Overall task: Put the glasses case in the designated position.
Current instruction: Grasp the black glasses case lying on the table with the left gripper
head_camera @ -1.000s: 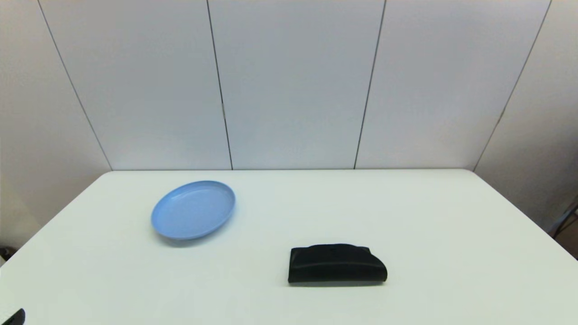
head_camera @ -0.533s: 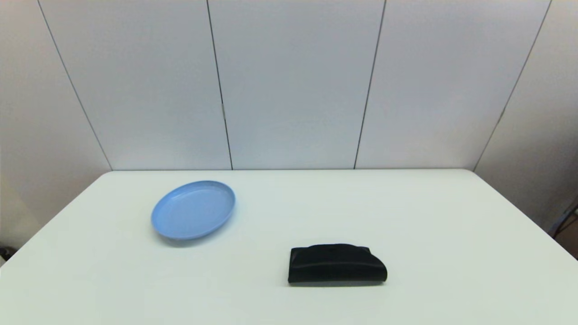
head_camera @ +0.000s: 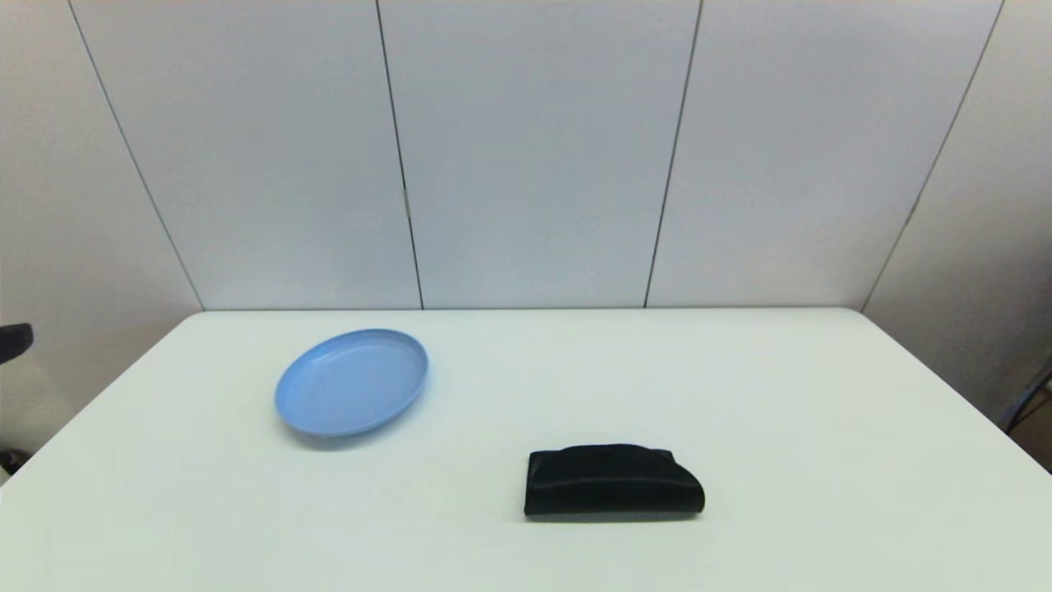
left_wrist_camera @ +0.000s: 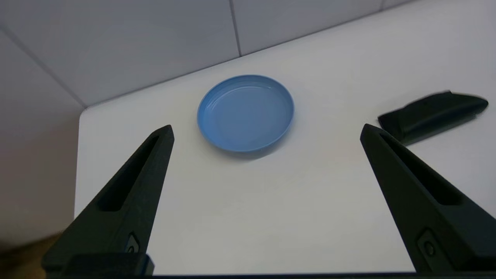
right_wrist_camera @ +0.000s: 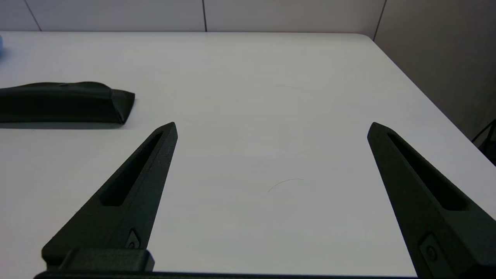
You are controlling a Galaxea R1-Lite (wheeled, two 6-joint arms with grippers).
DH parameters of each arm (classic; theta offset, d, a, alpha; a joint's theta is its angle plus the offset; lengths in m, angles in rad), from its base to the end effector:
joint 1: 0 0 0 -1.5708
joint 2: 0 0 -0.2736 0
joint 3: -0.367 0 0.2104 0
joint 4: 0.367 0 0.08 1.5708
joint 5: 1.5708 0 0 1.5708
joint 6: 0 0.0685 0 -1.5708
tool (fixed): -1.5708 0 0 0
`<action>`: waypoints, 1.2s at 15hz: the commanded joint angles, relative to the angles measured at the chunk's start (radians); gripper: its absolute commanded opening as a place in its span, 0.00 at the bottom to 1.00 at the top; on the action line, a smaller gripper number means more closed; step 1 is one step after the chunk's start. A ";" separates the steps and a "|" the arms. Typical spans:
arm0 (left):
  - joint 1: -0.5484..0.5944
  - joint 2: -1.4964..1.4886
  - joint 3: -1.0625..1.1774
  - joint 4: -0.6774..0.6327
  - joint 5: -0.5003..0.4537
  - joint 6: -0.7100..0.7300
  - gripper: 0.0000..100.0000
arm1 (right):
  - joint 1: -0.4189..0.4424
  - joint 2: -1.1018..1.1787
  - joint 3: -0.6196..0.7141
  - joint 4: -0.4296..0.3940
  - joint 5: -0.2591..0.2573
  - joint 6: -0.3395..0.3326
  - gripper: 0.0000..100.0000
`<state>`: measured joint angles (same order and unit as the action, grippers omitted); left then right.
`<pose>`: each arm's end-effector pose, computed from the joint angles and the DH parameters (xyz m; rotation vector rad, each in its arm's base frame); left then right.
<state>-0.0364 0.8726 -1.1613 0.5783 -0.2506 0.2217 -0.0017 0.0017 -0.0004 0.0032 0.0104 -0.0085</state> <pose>0.1304 -0.0217 0.2961 0.1876 0.2560 -0.3157 0.0714 0.0006 0.0750 -0.0085 0.0045 0.0087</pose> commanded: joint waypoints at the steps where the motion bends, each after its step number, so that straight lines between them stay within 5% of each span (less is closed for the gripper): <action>1: -0.019 0.192 -0.193 0.130 -0.076 0.246 1.00 | 0.000 0.001 -0.001 0.000 0.000 -0.001 1.00; 8: -0.082 0.405 -0.477 0.511 -0.240 0.659 1.00 | 0.000 0.000 -0.001 0.000 0.000 -0.001 1.00; 18: -0.347 0.664 -0.528 0.566 -0.228 0.824 1.00 | 0.000 0.000 0.000 0.000 0.000 -0.001 1.00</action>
<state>-0.3204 1.4440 -1.6877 1.1368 -0.4843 1.0353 -0.0017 0.0017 -0.0004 0.0028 0.0100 -0.0091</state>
